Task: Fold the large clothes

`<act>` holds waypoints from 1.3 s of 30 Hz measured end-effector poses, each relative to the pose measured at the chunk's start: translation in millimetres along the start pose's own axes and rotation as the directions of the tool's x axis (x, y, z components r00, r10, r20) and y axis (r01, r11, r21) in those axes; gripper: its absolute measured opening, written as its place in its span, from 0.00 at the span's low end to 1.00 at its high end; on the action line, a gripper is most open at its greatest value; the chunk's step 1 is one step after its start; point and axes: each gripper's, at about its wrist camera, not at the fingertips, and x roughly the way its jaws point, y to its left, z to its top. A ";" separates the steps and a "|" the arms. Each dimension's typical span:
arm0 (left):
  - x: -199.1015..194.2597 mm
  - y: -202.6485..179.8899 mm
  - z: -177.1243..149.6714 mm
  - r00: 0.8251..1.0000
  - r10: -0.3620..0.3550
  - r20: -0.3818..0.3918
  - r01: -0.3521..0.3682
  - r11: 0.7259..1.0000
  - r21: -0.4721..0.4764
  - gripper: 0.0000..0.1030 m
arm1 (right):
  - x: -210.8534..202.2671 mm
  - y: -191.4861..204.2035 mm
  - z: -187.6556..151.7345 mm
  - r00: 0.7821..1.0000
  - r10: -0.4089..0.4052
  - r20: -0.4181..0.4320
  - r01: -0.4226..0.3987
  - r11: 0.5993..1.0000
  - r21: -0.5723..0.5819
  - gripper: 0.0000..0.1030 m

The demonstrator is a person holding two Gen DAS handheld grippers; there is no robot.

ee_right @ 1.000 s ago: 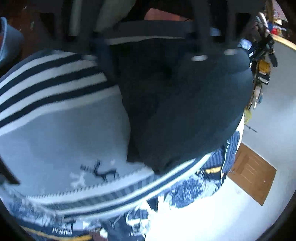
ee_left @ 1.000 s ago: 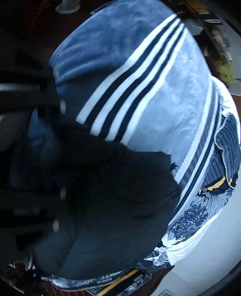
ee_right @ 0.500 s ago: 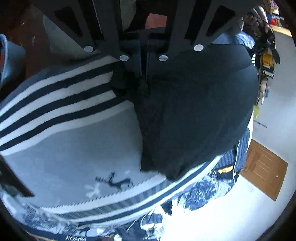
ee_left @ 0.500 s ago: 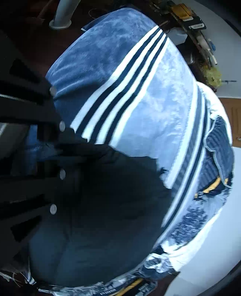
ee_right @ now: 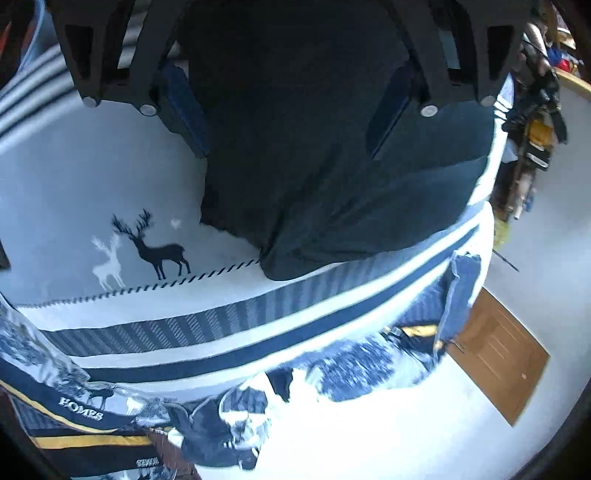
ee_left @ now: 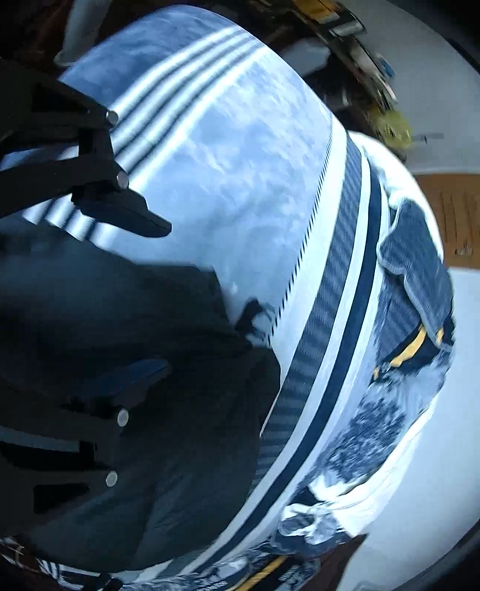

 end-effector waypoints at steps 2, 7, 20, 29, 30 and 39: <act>20.9 -11.1 6.2 0.998 0.002 -0.056 0.000 1.000 0.026 0.37 | 28.3 -9.0 16.5 0.998 -0.001 -0.060 0.003 0.999 0.034 0.57; 40.8 -22.5 3.7 0.997 0.068 -0.041 -0.065 0.995 0.070 0.09 | 50.4 -12.3 20.6 0.996 -0.012 -0.092 0.016 0.999 0.040 0.10; 35.4 12.4 43.8 0.999 -0.031 -0.016 0.030 0.999 -0.045 0.84 | 23.5 -25.3 37.0 0.999 -0.009 0.037 0.010 1.000 -0.004 0.90; 113.6 -5.6 94.3 0.956 -0.199 -0.218 0.198 0.980 -0.025 0.84 | 127.7 -63.2 105.0 0.935 0.267 -0.231 -0.233 0.958 0.165 0.90; 119.0 -12.0 95.0 0.950 -0.208 -0.234 0.214 0.977 -0.003 0.84 | 139.5 -61.8 107.7 0.920 0.294 -0.258 -0.258 0.952 0.165 0.90; 153.3 -42.0 65.6 0.888 -0.293 -0.353 0.344 0.935 0.088 0.83 | 173.7 -43.5 90.3 0.871 0.334 -0.359 -0.329 0.941 0.077 0.78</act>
